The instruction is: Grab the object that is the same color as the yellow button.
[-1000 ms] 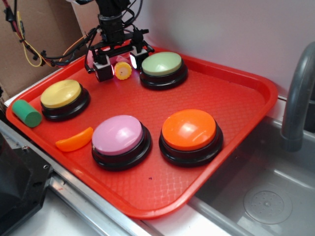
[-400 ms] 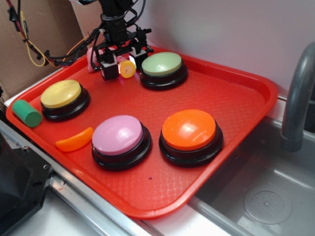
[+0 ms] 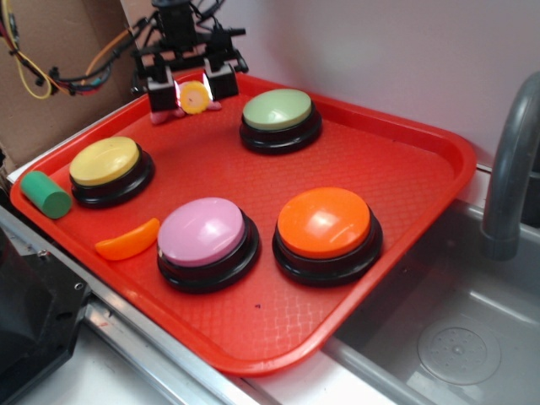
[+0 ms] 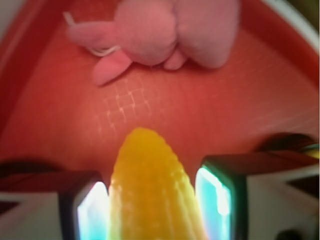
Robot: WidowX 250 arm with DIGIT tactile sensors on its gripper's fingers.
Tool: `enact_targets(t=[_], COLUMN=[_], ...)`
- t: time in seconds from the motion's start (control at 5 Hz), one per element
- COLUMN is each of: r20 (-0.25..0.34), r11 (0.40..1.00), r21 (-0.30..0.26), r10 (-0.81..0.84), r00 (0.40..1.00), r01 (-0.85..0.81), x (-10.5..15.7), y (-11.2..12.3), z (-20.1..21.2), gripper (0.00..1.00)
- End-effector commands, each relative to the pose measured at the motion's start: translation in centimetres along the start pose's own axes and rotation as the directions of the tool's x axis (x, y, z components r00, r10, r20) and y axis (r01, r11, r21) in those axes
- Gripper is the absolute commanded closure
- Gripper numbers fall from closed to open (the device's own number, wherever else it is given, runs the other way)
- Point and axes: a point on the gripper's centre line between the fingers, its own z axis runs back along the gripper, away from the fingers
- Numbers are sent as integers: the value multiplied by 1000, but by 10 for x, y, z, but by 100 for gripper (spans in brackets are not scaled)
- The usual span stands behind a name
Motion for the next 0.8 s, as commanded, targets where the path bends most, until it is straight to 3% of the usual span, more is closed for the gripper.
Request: enact_targets(t=[0.0,0.2,0.6], r20=[44,42,64], r11=[925,801,650], r21=[-18,49,76], r10=[-378,-599,-760], r00=[925,800,647], r01=[379,597,756], x=[-16,-39,-70], y=[25,31,47], z=[58,63,63], gripper=[100,100,100])
